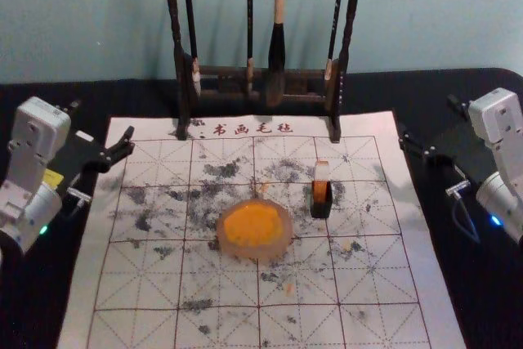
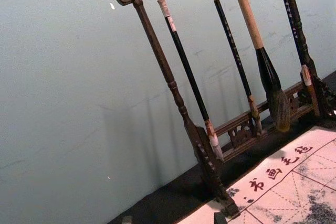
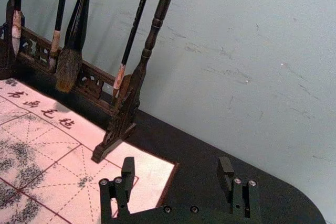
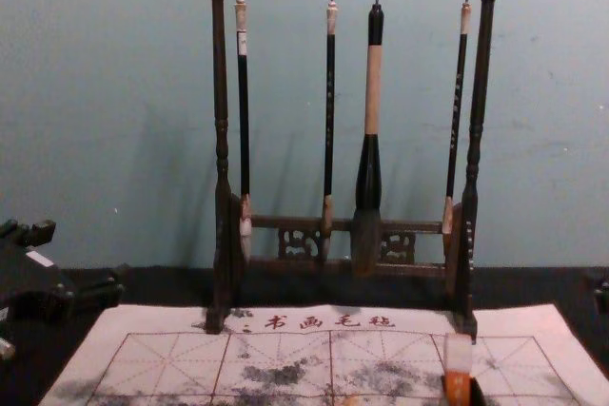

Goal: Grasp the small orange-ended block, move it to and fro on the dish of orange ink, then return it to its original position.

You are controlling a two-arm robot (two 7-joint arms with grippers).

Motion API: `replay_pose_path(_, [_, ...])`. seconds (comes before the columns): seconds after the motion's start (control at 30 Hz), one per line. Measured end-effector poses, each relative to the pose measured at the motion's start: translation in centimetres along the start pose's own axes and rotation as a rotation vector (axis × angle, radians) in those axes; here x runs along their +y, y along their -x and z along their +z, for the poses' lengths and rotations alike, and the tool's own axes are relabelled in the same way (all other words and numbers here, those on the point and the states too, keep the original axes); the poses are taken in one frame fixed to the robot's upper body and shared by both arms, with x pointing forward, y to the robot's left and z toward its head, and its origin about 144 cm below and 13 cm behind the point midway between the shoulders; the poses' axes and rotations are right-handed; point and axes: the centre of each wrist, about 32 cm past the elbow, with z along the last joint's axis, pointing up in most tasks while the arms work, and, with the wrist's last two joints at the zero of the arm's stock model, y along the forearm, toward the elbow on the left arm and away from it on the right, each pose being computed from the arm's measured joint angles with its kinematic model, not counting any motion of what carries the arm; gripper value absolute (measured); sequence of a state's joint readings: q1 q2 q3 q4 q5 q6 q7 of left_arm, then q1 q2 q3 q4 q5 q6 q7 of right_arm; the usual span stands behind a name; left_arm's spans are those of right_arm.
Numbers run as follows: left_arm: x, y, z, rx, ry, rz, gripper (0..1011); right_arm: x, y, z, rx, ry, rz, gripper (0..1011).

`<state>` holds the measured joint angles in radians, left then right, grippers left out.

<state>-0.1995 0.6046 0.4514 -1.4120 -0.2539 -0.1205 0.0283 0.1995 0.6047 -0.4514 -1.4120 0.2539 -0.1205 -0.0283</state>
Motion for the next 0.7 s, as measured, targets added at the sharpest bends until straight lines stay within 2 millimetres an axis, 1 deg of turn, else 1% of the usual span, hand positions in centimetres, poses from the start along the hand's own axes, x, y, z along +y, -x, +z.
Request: replay_pose_path(0.7, [0.0,0.0,0.0,0.0,0.0,0.0,1001,0.0,0.0,0.0,0.0,0.0,0.0,1002])
